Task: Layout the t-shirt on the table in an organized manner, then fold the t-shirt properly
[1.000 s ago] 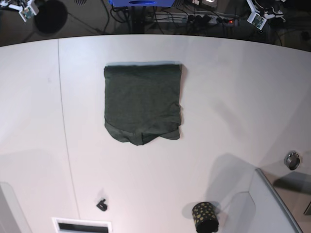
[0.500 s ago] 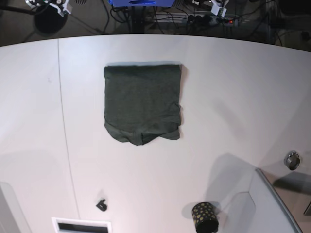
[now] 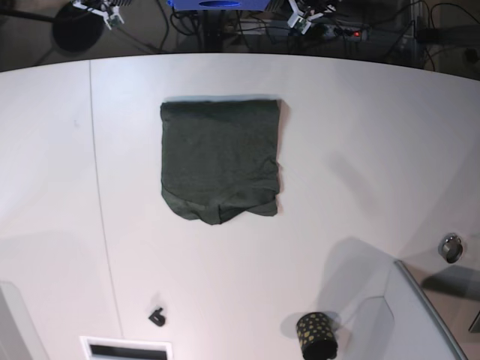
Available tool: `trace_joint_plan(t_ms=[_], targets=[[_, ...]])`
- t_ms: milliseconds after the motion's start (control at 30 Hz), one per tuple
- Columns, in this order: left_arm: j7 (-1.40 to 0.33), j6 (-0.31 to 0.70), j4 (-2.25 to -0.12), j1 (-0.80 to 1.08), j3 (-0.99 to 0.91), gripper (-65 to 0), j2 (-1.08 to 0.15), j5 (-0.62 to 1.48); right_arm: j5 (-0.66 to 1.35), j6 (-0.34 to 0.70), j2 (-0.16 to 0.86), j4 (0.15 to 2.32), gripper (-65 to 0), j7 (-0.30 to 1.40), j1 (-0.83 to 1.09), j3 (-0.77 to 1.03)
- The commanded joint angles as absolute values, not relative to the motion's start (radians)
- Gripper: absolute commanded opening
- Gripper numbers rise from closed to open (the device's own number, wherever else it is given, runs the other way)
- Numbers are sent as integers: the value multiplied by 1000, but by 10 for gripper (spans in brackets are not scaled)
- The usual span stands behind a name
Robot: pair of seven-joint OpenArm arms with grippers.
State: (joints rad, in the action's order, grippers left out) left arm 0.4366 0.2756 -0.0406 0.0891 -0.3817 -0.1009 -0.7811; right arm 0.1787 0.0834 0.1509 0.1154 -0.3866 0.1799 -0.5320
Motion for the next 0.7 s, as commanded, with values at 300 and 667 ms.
trace_joint_plan(t_ms=[300, 667], targets=[[449, 268, -47, 153, -380, -650, -159, -779, 177, 62, 127, 111, -636, -377, 228, -529], [440, 268, -36, 229, -216, -650, -160, -777, 177, 62, 194, 111, -636, -377, 271, -529]])
